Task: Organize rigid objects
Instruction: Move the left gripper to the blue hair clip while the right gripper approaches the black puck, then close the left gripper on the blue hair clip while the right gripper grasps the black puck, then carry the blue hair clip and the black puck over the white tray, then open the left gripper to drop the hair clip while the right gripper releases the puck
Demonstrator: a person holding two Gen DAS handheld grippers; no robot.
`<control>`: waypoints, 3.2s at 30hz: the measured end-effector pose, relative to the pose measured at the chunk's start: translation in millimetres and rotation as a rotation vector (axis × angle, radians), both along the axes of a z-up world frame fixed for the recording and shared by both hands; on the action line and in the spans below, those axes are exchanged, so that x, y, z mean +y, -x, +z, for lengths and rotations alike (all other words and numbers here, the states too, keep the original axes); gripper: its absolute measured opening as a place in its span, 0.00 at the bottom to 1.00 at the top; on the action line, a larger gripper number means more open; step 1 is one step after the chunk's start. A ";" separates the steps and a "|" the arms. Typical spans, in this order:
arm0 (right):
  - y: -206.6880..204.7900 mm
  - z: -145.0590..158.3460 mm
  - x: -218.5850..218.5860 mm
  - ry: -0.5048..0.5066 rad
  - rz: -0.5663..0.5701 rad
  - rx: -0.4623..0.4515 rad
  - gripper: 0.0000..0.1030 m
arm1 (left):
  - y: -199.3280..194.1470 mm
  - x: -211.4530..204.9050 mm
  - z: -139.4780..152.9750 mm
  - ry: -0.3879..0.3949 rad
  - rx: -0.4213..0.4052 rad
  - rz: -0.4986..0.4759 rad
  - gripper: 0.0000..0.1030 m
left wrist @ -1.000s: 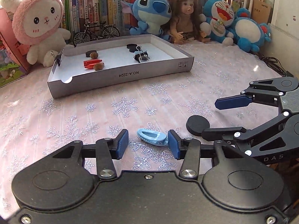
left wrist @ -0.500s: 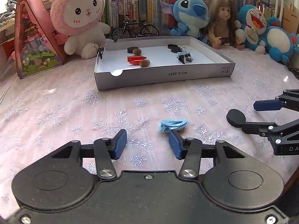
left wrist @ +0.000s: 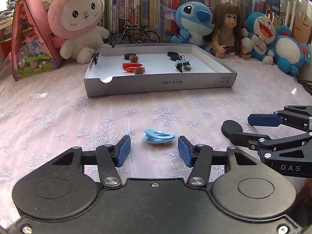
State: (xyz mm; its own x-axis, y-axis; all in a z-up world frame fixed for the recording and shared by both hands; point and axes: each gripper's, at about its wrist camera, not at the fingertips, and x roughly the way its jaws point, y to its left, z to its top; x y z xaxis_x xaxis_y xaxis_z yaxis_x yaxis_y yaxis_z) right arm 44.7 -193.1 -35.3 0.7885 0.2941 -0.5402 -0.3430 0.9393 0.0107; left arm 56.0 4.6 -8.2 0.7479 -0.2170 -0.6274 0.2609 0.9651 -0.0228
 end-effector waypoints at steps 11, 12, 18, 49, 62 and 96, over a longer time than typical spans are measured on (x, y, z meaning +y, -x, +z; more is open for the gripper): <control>4.2 -4.0 10.0 -0.019 -0.029 -0.049 0.57 | 2.0 -11.1 -4.5 -0.029 -0.039 -0.019 0.36; 3.1 -4.6 11.5 -0.015 -0.037 -0.045 0.49 | 1.9 -11.5 -4.3 -0.030 -0.037 -0.019 0.36; 0.2 -3.8 16.9 0.002 -0.065 -0.025 0.35 | -0.9 -8.8 -0.9 -0.006 -0.022 -0.014 0.36; -168.3 56.6 18.6 -0.006 -0.135 0.288 0.35 | -167.9 -8.3 42.1 0.136 0.130 0.089 0.36; -186.1 33.3 21.5 -0.012 -0.180 0.322 0.35 | -178.5 -16.9 16.4 0.081 0.129 0.101 0.36; -155.4 39.2 1.7 -0.106 -0.226 0.109 0.68 | -157.2 -10.8 27.8 0.032 -0.003 0.158 0.77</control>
